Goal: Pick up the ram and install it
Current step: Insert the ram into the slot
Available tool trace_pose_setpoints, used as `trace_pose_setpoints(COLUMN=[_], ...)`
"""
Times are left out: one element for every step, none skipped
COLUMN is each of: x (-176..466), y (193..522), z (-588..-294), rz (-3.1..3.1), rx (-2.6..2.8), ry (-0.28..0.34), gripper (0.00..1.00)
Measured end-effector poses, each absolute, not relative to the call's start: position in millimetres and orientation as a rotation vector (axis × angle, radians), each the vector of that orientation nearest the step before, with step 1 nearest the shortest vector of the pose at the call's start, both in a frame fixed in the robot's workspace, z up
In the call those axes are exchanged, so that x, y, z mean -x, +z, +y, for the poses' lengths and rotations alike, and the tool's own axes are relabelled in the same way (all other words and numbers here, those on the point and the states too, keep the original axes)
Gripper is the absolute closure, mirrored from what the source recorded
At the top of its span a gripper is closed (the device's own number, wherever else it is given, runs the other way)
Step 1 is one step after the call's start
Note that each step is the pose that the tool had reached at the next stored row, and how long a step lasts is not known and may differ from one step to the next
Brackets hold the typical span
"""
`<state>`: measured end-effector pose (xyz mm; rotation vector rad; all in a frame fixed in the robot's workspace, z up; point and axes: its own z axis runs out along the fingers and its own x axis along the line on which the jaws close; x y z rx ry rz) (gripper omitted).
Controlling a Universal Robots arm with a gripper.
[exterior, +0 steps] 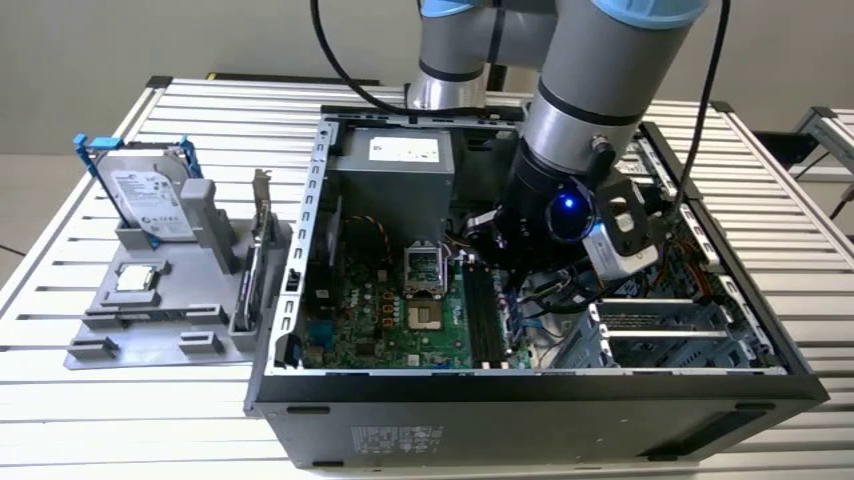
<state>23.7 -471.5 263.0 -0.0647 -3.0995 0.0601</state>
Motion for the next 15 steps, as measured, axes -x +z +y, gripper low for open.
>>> trace_pose_setpoints(x=[-24,-24,-23,-23,-23,-23,-23,-23,-23,-23,-23,-23,-23,-23,-23], y=[262,261,260,259,258,257,256,255,254,252,252,251,251,250,250], z=[-472,-471,-471,-471,-471,-471,-471,-471,-471,-471,-471,-471,-471,-471,-471], rz=[-3.099,-3.099,-3.1,-3.1,-3.099,-3.099,-3.098,-3.097,-3.096,-3.096,-3.095,-3.095,-3.095,-3.094,-3.094], rx=[0.065,0.064,0.064,0.065,0.064,0.064,0.065,0.065,0.065,0.064,0.064,0.064,0.064,0.064,0.064], ry=[0.059,0.058,0.058,0.058,0.058,0.058,0.058,0.058,0.058,0.058,0.058,0.057,0.057,0.056,0.056], gripper=[1.0,1.0,1.0,1.0,1.0,1.0,1.0,1.0,1.0,1.0,1.0,1.0,1.0,1.0,1.0])
